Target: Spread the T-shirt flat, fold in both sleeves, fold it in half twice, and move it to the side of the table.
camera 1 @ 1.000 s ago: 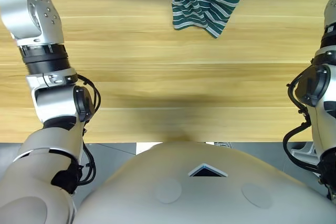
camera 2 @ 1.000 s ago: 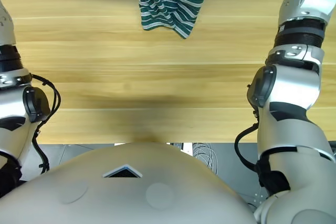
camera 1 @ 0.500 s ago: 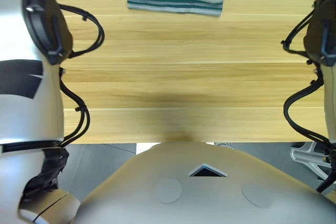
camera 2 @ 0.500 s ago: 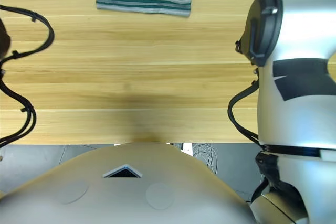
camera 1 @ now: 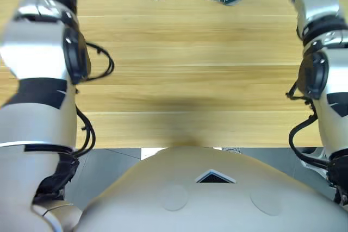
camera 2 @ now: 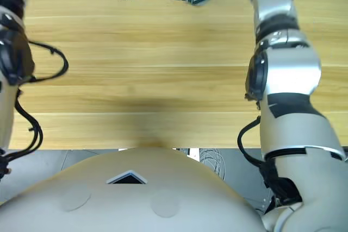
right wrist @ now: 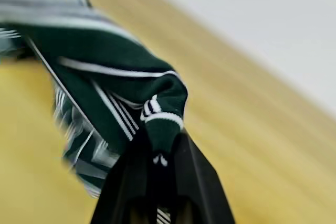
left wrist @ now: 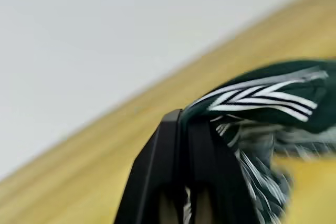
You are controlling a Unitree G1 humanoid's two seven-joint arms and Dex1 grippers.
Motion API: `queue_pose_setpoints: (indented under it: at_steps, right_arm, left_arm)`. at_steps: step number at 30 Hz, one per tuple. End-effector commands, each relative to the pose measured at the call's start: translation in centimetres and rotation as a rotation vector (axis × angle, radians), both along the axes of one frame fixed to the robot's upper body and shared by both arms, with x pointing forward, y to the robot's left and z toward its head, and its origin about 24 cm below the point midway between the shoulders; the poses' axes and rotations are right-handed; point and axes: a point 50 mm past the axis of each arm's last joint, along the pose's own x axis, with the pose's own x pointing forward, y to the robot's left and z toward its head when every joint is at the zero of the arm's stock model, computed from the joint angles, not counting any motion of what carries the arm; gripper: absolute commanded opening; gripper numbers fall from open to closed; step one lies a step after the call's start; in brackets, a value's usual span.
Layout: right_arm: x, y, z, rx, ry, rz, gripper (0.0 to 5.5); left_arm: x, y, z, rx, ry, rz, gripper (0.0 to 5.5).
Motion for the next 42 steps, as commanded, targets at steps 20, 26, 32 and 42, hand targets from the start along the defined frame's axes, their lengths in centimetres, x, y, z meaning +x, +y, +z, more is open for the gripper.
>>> queue_pose_setpoints:
  at_steps: [20,26,32,42]
  right_arm:
    - [-14.5,-6.5,-7.8,-0.183,0.432,0.827,0.08]
    - [-15.2,-5.8,-9.8,-0.254,0.424,0.789,0.08]
    - [-15.7,-6.5,-9.3,-0.230,0.437,0.801,0.08]
    - [-18.9,-7.0,-8.5,-0.096,0.548,0.971,0.08]
  left_arm:
    - [-20.1,1.8,-12.0,0.121,0.400,-0.325,0.00]
    - [-22.6,1.9,-12.4,0.169,0.465,-0.383,0.00]
    - [-25.6,1.1,-12.1,0.109,0.556,-0.425,0.00]
    - [-26.3,1.1,-12.0,0.098,0.573,-0.404,0.00]
